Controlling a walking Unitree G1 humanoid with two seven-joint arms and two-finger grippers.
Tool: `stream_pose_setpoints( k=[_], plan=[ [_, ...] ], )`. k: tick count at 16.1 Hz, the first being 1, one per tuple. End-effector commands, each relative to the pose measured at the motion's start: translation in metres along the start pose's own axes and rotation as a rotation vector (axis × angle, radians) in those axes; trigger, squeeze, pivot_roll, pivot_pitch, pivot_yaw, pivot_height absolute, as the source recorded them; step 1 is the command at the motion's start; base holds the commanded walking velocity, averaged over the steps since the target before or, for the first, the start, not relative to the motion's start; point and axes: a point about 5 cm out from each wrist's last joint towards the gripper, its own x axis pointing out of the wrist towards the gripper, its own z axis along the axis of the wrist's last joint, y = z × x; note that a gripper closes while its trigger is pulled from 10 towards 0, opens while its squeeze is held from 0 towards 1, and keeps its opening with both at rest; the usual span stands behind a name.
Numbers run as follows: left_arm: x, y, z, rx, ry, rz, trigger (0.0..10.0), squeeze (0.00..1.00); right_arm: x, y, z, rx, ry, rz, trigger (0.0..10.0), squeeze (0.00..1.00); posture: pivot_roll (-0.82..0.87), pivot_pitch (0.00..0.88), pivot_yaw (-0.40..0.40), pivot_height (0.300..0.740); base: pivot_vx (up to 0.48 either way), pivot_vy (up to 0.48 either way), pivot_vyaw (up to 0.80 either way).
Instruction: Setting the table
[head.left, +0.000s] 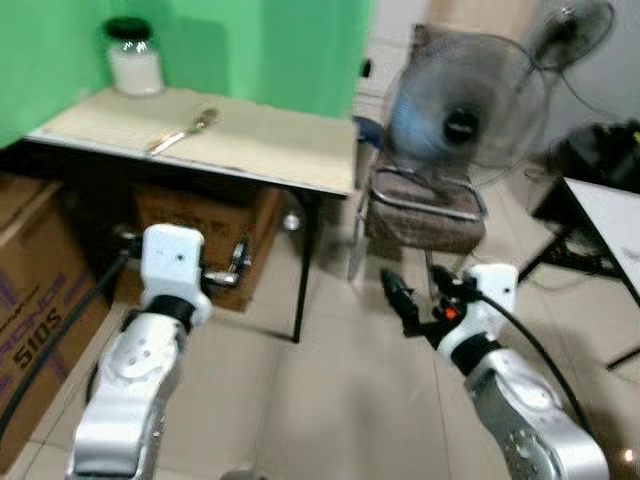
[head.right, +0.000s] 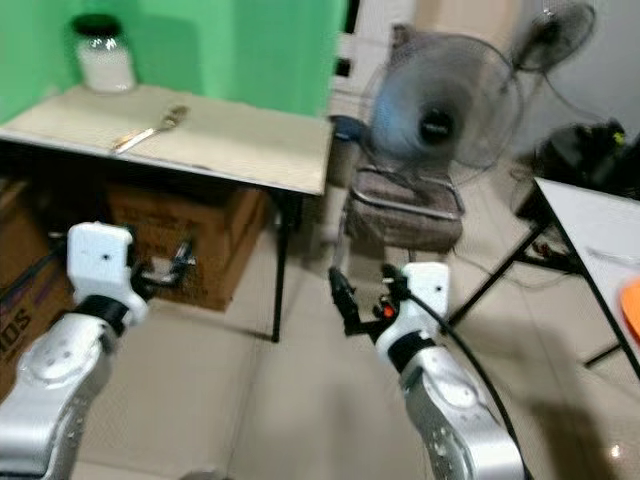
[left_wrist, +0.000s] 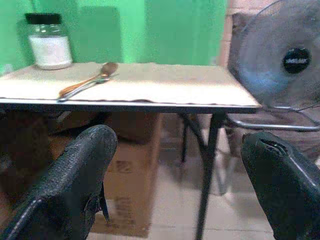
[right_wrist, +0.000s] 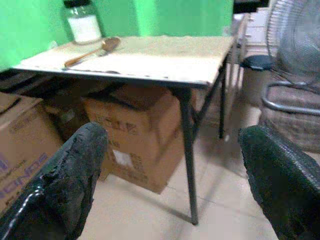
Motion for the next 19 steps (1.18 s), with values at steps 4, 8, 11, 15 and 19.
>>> stream_pose_setpoints(
  k=[4, 8, 11, 15, 19],
  plan=[
    [0.0011, -0.0074, 0.0060, -0.013, -0.028, -0.041, 10.0, 0.00, -0.0009, -0.0088, 0.0013, -0.018, -0.001, -0.031, 10.0, 1.00, 0.08, 0.000, -0.092, 0.740, 0.290, 0.000, 0.00],
    [-0.0003, -0.0042, 0.0060, -0.007, -0.028, -0.035, 10.0, 0.00, -0.0008, -0.0106, 0.0003, -0.015, -0.001, -0.038, 10.0, 1.00, 0.09, 0.000, -0.097, 0.740, 0.306, 0.000, 0.00],
    [-0.0015, -0.0038, 0.0057, -0.005, -0.027, -0.037, 10.0, 0.00, 0.0002, -0.0072, -0.0013, -0.027, 0.007, -0.009, 10.0, 1.00, 0.09, 0.000, -0.098, 0.740, 0.306, 0.000, 0.00],
    [-0.0022, -0.0028, 0.0060, -0.003, -0.028, -0.044, 10.0, 0.00, 0.0017, -0.0050, -0.0020, -0.032, 0.007, 0.003, 10.0, 1.00, 0.10, 0.000, -0.099, 0.740, 0.310, 0.000, 0.71],
    [-0.0009, -0.0025, 0.0073, 0.010, -0.032, -0.060, 10.0, 0.00, 0.0026, -0.0062, -0.0028, -0.030, 0.002, -0.002, 10.0, 1.00, 0.10, 0.000, -0.096, 0.740, 0.310, 0.000, 0.00]
  ],
)
